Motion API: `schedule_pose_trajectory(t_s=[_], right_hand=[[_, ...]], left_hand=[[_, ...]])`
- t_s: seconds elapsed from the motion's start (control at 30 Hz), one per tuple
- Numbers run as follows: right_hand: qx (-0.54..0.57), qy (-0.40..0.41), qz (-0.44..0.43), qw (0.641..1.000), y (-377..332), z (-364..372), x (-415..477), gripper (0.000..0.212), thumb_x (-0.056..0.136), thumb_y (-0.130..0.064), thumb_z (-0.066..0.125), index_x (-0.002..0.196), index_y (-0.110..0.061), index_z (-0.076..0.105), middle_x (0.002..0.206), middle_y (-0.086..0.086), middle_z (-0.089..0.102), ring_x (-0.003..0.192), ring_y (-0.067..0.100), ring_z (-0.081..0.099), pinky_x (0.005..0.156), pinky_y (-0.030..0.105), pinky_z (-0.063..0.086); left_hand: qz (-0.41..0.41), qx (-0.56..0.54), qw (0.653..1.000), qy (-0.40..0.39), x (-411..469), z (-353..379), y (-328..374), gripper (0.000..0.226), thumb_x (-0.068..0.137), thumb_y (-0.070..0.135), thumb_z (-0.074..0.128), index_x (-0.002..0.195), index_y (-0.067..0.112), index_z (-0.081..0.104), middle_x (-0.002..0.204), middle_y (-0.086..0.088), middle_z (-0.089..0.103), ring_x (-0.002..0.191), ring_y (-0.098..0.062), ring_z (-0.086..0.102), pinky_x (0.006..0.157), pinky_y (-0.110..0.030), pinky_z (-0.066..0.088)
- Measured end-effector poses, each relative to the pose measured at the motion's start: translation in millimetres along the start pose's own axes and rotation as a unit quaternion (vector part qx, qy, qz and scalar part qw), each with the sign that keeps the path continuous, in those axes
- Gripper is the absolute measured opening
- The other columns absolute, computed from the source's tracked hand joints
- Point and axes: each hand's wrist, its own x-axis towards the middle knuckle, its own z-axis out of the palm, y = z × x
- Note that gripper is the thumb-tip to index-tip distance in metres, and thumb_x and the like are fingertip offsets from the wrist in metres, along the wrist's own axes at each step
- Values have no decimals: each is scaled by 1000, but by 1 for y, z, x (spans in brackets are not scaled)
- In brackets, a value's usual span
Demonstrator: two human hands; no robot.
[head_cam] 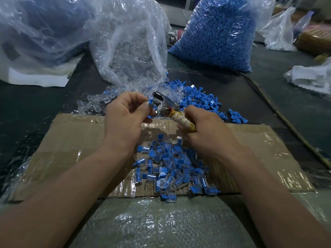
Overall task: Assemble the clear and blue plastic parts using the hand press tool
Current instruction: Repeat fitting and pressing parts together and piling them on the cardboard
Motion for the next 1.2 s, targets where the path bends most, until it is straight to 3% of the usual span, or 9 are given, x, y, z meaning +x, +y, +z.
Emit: schedule_pose_trajectory(t_s=[0.33, 0.47, 0.6, 0.83, 1.0, 1.1, 1.2], right_hand=[[-16, 26, -9, 1000, 3, 5, 2, 16, 86, -27, 59, 90, -26, 44, 77, -13, 43, 66, 1, 38, 55, 17, 26], [5, 21, -13, 1000, 12, 2, 4, 30, 84, -20, 62, 112, -21, 52, 94, -10, 47, 83, 6, 42, 65, 22, 30], [3, 6, 3, 1000, 24, -7, 4, 31, 83, -22, 65, 112, -22, 56, 98, -8, 56, 87, 9, 48, 74, 27, 37], [6, -45, 41, 998, 34, -19, 3, 39, 66, -44, 76, 100, -29, 63, 89, -12, 60, 84, 10, 54, 74, 33, 45], [-11, -80, 52, 995, 33, -19, 2, 52, 60, -47, 78, 106, -31, 61, 91, -15, 56, 84, 7, 52, 72, 29, 42], [-13, -98, 56, 993, 32, -19, 2, 62, 60, -46, 79, 114, -28, 57, 94, -16, 51, 89, 8, 49, 73, 28, 36], [-18, -124, 54, 991, 34, -20, 0, 71, 60, -49, 77, 123, -28, 51, 97, -16, 43, 95, 8, 43, 79, 28, 34]], left_hand=[[-1, 17, 1000, -4, -1, -1, 4, 20, 86, -2, 56, 78, 16, 57, 76, -3, 62, 65, -5, 61, 61, -14, 51], [-18, 9, 1000, 9, 0, -3, 5, 18, 85, 0, 58, 77, 16, 58, 72, 1, 64, 63, -5, 63, 56, -15, 51], [-32, -24, 999, -3, 4, -8, 11, 11, 75, 9, 65, 78, 16, 58, 59, 7, 65, 52, -4, 59, 44, -15, 44], [-50, 29, 972, -229, -8, -5, 18, 11, 58, 27, 68, 67, 22, 71, 59, 2, 66, 45, -3, 52, 43, -13, 44], [-21, 68, 944, -324, -11, -4, 20, 23, 53, 37, 69, 70, 22, 73, 66, -3, 69, 58, -10, 58, 54, -17, 48], [-13, 59, 953, -297, -10, -6, 18, 27, 58, 40, 67, 76, 22, 72, 71, -9, 68, 60, -18, 54, 52, -17, 45], [-26, 89, 982, -163, 0, -9, 10, 12, 70, 31, 67, 74, 20, 71, 70, -4, 68, 59, -14, 58, 59, -25, 53]])
